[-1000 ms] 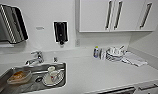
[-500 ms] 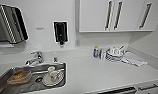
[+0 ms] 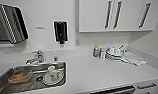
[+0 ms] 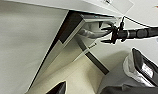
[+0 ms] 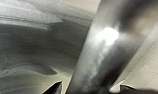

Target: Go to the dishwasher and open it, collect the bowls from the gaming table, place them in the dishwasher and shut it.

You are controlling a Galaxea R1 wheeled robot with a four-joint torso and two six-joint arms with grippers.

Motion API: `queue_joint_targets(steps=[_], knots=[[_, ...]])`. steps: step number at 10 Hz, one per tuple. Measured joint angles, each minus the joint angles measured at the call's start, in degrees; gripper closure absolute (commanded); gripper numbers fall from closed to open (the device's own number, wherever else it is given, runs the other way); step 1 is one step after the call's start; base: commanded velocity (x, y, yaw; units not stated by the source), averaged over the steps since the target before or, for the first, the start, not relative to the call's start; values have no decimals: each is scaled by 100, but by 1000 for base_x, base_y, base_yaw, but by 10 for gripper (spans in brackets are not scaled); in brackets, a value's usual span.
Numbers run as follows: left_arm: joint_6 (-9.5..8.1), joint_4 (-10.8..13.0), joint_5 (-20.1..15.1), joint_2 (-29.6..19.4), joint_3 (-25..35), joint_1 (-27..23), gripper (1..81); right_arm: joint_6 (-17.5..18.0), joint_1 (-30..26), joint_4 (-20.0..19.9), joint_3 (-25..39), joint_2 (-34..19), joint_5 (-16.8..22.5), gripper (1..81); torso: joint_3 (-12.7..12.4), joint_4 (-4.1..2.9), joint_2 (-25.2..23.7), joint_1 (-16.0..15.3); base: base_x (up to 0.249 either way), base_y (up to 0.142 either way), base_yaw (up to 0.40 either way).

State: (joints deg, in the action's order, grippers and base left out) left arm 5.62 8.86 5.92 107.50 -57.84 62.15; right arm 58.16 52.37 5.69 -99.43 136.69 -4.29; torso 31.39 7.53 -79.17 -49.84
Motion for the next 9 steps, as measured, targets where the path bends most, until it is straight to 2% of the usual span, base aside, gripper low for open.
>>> queue_joint_targets(steps=[3, 9], knots=[[0, 0, -11, -2, 0, 15, 10, -9, 221, 0, 69, -67, 151, 10, -2, 0, -7, 5, -76, 0, 0], [2, 0, -11, 9, -9, 15, 10, -4, 433, 9, -123, 71, 861, 10, 0, 6, -9, 6, -76, 0, 0]])
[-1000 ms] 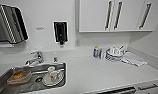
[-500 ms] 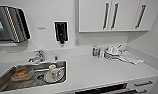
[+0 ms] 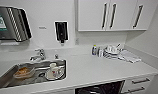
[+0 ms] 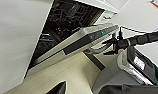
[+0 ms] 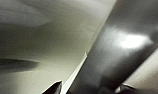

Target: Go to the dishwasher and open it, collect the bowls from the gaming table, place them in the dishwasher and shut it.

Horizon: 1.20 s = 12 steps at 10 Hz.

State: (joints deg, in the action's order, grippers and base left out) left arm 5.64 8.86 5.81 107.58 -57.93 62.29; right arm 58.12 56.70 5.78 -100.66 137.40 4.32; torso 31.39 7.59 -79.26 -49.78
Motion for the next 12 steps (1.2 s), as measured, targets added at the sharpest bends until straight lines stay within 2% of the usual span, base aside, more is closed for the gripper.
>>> queue_joint_targets(steps=[3, 4, 5, 6, 12], knots=[[11, 0, 18, 0, -4, 74, 10, 45, 146, -33, -317, 223, 395, 10, 0, 7, -4, 9, -76, 0, 0], [13, 0, -1, -2, -4, 104, 10, -7, 197, 48, -489, 425, 729, 10, -2, 7, -6, 11, -76, 0, 0], [13, 0, -22, -6, -4, 112, 10, -28, 324, 124, -544, 634, 769, 10, 0, 7, -6, 13, -76, 0, 0], [13, 0, 7, 22, -12, 82, 10, -28, 416, 141, -555, 767, 623, 10, 2, 7, -4, 9, -76, 0, 0], [13, 1, -12, 199, -108, 210, 10, -154, 291, 201, -806, 1064, 463, 10, 5, 7, -4, 0, -76, 0, 0]])
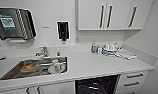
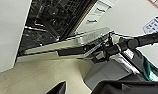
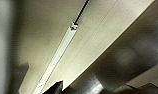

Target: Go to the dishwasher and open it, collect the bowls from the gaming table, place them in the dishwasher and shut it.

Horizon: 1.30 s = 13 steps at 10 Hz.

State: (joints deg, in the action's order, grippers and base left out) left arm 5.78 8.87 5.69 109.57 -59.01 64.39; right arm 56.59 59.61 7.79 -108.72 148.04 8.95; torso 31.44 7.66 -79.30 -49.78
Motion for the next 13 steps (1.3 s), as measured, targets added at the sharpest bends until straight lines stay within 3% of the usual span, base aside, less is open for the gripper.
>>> queue_joint_targets(steps=[2, 5, 7, 13], knots=[[2, 0, 28, 66, -88, 29, 10, 11, 23, 41, -173, 89, -121, 10, 2, 0, 4, -4, -76, 0, 0], [23, 24, 34, 90, -115, 121, 10, -74, 171, 191, -394, 216, 11, 10, 2, 0, 2, -4, -76, 0, 0], [28, 38, -2, 123, -201, 236, 10, -149, 607, 356, -628, 394, 581, 10, 2, 0, 2, -4, -76, 0, 0], [28, 40, 52, 601, -805, 501, 10, -439, 769, 430, -881, 505, 456, 10, 2, 0, 0, 0, -13, 0, 0]])
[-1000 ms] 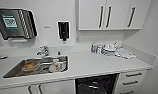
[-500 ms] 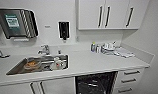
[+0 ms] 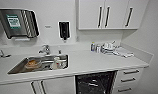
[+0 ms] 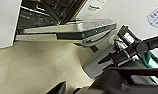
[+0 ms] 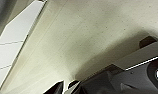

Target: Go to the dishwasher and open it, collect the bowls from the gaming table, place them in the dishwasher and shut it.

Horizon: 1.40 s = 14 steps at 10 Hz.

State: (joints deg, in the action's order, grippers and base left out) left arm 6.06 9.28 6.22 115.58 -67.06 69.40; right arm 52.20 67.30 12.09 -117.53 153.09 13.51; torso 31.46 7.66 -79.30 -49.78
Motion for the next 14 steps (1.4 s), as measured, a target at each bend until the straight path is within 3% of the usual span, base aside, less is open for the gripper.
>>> queue_joint_targets(steps=[4, 10, 14], knots=[[-28, -7, 0, 490, -877, 273, 10, -920, 163, 4, -5, -9, -41, 10, 0, 0, 0, 0, 0, 0, 0], [-553, -366, -90, 1797, -3467, 794, 10, -2324, 985, 20, -490, 236, -605, 10, 0, 0, 0, 0, 0, 0, 0], [-762, -540, -232, 2896, -5025, 1161, 10, -2828, 1224, 17, -1568, 862, -814, 10, 0, 0, 0, 0, 0, 0, 0]])
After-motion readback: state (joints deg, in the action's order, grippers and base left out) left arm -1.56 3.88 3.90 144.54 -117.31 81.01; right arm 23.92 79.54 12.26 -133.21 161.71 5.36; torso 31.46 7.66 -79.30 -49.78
